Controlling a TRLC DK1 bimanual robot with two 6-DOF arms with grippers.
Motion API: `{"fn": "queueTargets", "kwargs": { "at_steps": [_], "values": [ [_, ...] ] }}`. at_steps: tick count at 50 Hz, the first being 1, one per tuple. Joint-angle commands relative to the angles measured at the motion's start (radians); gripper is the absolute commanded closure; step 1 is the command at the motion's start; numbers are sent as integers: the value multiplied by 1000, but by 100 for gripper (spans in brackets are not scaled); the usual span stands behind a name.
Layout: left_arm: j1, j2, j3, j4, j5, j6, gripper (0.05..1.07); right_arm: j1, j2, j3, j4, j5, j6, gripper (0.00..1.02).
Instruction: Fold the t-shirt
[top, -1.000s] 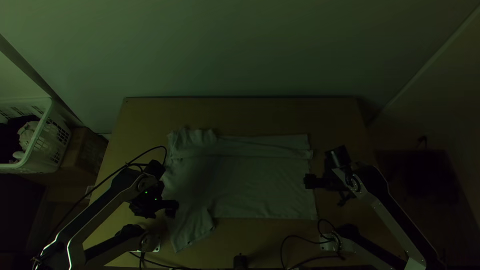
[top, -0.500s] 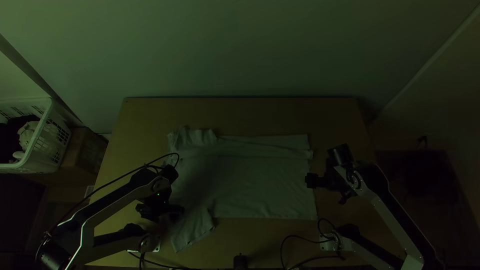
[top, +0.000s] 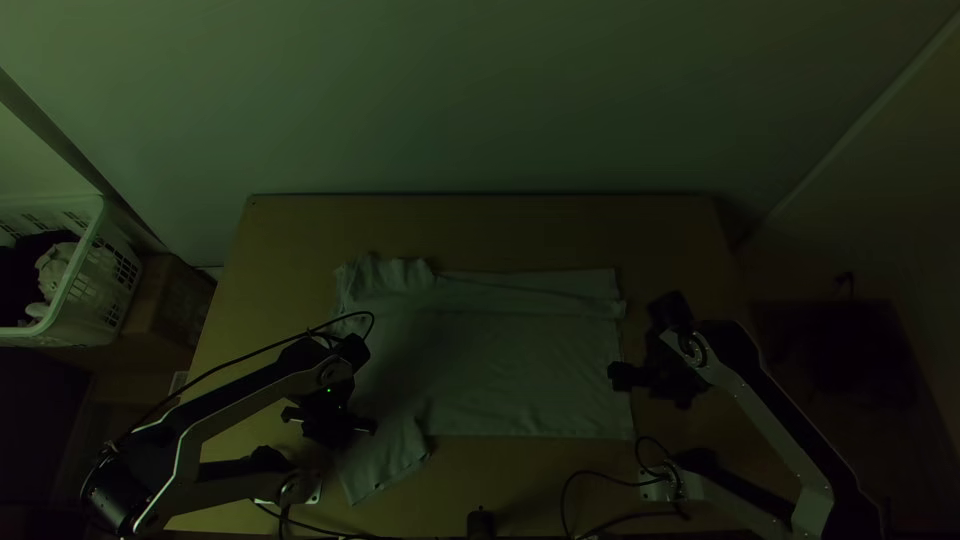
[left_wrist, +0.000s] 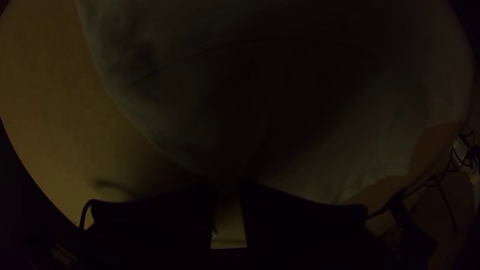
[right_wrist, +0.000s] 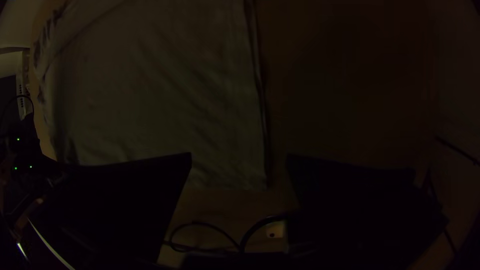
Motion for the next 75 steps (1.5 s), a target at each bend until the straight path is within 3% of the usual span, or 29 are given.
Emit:
{"fn": "queueTargets", "kwargs": {
  "at_steps": [1,19,38,47,55,60,64,67,75],
  "values": [
    [1,34,-13,58,-16,4,104,-3,36,-38,-40,-11,-9,16],
    [2,1,36,45,-13,4,104,36,151,-120,-90,-27,-32,16],
    [13,-32,70,50,-10,-1,104,48,268,-148,-38,-67,-58,17],
    [15,-36,68,49,-8,-1,104,66,278,-168,34,-70,-61,49],
    [22,-48,70,47,-8,1,104,60,292,-185,46,-70,-61,51],
    [30,-50,74,45,-8,2,104,60,295,-192,79,-67,-64,77],
    [38,-52,82,45,-8,4,104,52,314,-205,100,-59,-64,85],
    [48,-53,91,47,-10,6,104,46,341,-200,118,-19,-81,100],
    [111,-75,146,55,-8,4,104,43,292,-142,74,-8,-80,100]
  ]
}}
